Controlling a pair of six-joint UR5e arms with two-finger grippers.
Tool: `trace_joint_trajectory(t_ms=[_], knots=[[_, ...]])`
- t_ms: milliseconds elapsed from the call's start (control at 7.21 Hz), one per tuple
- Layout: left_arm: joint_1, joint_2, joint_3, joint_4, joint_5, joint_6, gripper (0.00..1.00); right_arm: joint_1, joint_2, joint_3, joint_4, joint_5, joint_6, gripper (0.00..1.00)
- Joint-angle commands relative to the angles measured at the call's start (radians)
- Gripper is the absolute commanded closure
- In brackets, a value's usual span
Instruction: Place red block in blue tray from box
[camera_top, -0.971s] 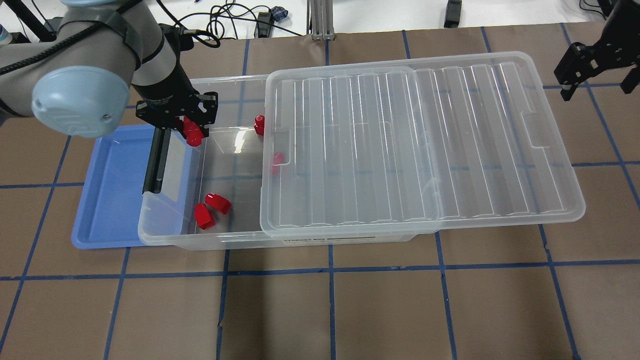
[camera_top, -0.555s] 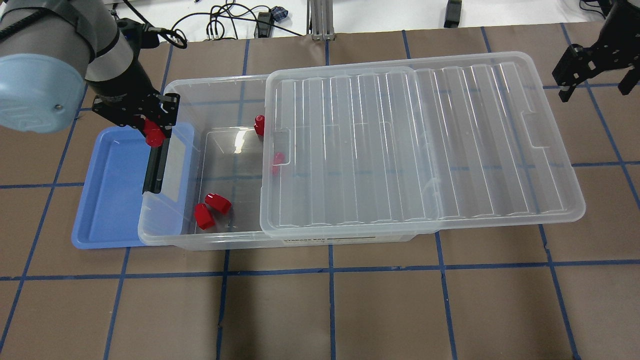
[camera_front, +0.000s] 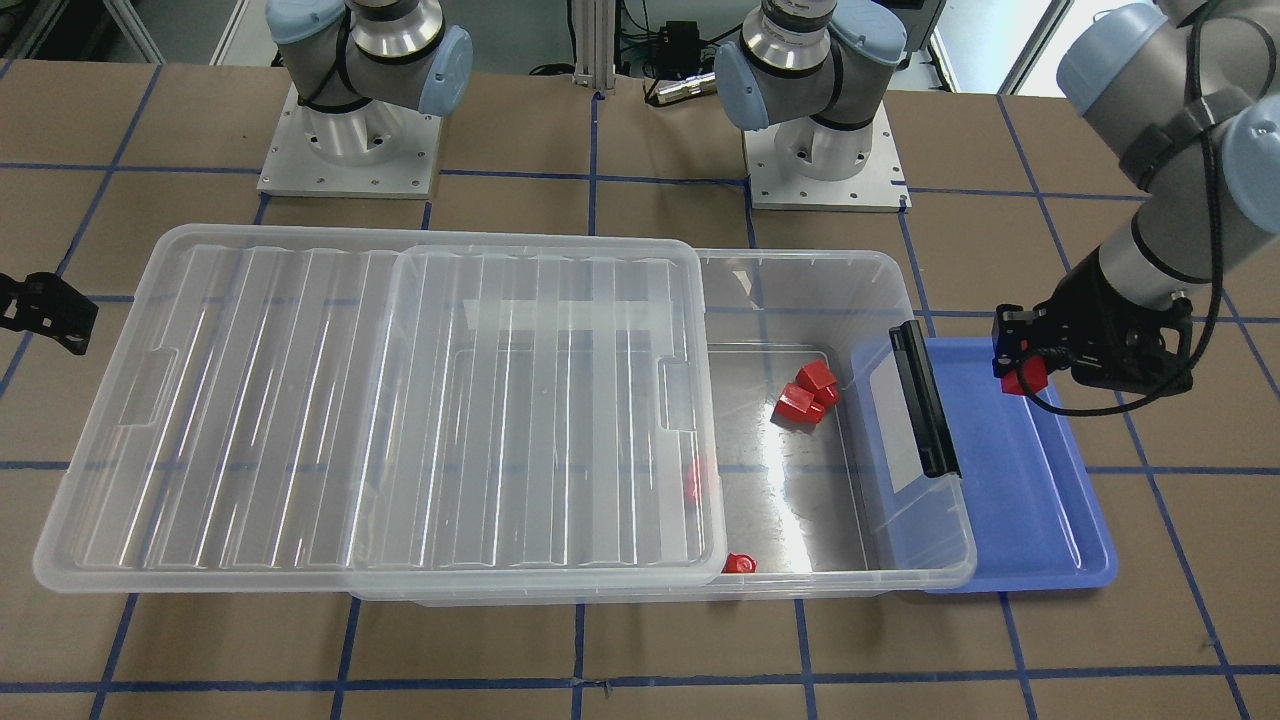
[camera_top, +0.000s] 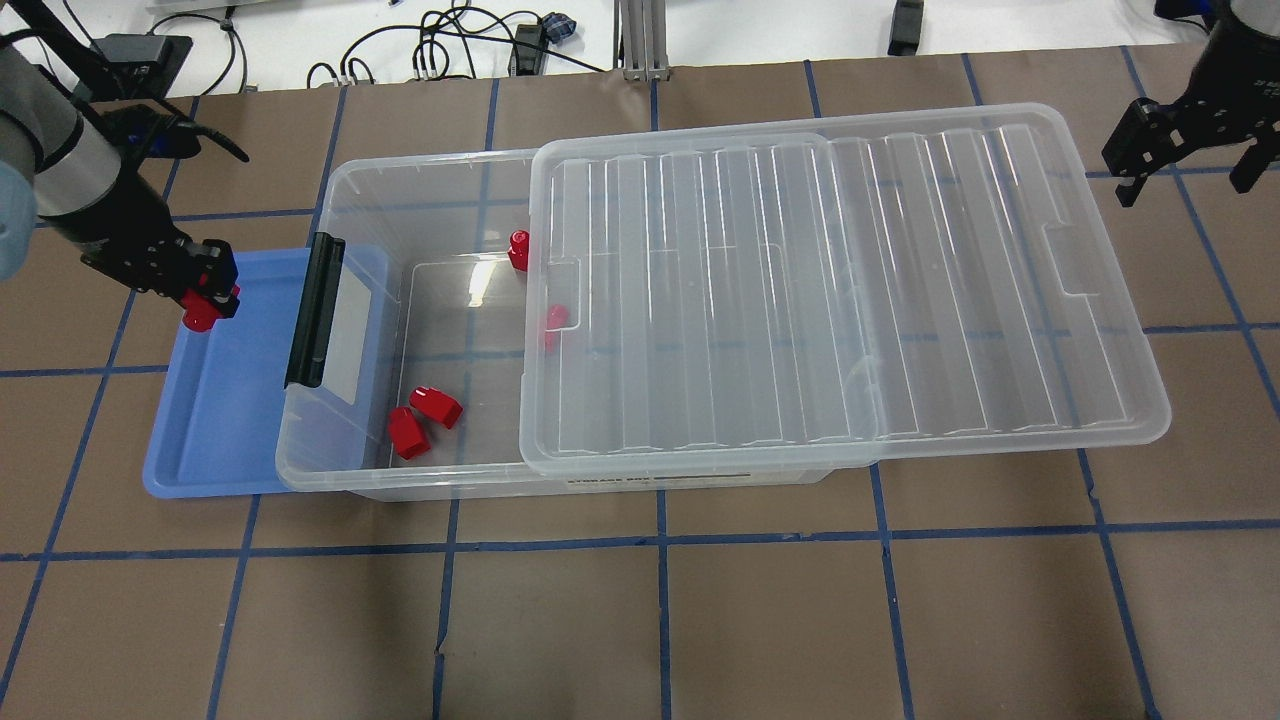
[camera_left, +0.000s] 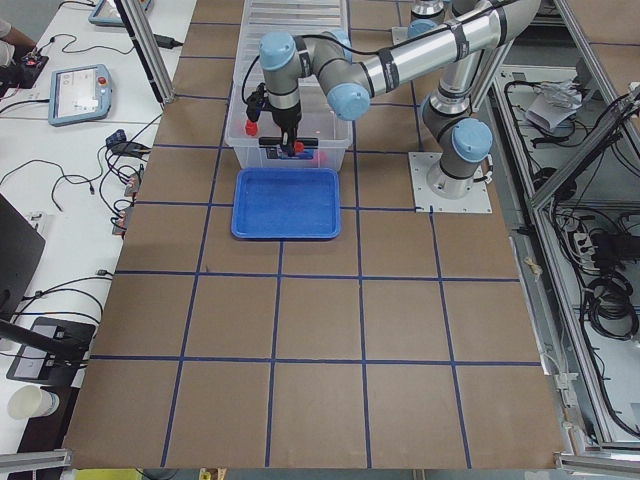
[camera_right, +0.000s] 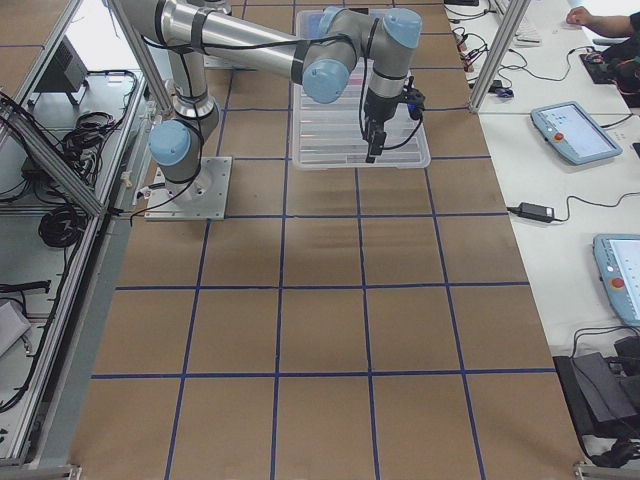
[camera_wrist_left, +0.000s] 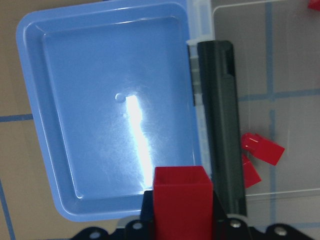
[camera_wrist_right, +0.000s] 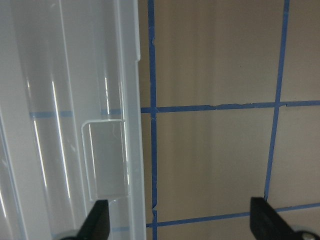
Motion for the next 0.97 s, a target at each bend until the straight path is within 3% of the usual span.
trace_joint_trajectory(t_ms=[0, 416, 555, 693, 832], knots=[[0.070, -0.086, -0.094, 0.209, -0.018, 0.067, 1.00, -0.030, 0.008, 0.006, -0.009, -0.004, -0.005, 0.00], [0.078, -0.196, -0.113, 0.321, -0.014, 0.069, 1.00, -0.109, 0.040, 0.012, -0.009, -0.001, -0.014, 0.00], [0.078, -0.209, -0.125, 0.329, -0.008, 0.066, 0.72, -0.109, 0.061, 0.017, -0.051, -0.001, -0.014, 0.00], [0.078, -0.209, -0.122, 0.329, -0.008, 0.063, 0.16, -0.109, 0.070, 0.031, -0.075, -0.001, -0.016, 0.00], [0.078, -0.185, -0.113, 0.323, -0.003, 0.049, 0.00, -0.109, 0.072, 0.047, -0.087, -0.001, -0.016, 0.00]])
